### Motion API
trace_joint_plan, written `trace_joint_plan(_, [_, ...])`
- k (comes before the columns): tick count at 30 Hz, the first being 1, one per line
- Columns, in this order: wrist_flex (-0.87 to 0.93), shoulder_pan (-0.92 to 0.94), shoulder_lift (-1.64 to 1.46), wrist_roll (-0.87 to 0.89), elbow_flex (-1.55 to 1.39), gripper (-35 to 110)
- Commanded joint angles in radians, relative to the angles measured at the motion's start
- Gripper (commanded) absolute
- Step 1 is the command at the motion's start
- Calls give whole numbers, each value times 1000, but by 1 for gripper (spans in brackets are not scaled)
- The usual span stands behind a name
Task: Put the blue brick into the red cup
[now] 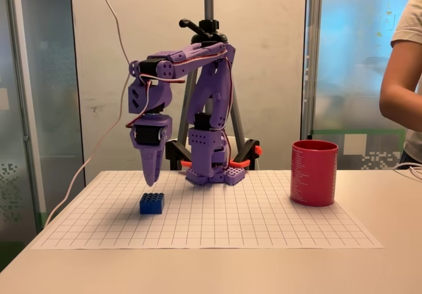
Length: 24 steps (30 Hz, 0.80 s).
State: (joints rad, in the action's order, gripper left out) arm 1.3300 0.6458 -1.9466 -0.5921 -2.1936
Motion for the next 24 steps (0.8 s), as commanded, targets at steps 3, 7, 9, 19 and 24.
trace_joint_plan(3, [66,0,-18,-54,49,61])
trace_joint_plan(7, [69,-9,0,-100,9,61])
trace_joint_plan(9, [64,-14,14,-114,-6,61])
trace_joint_plan(19, [-69,34,120,-153,-78,61])
trace_joint_plan(24, [-109,86,153,-181,-75,61])
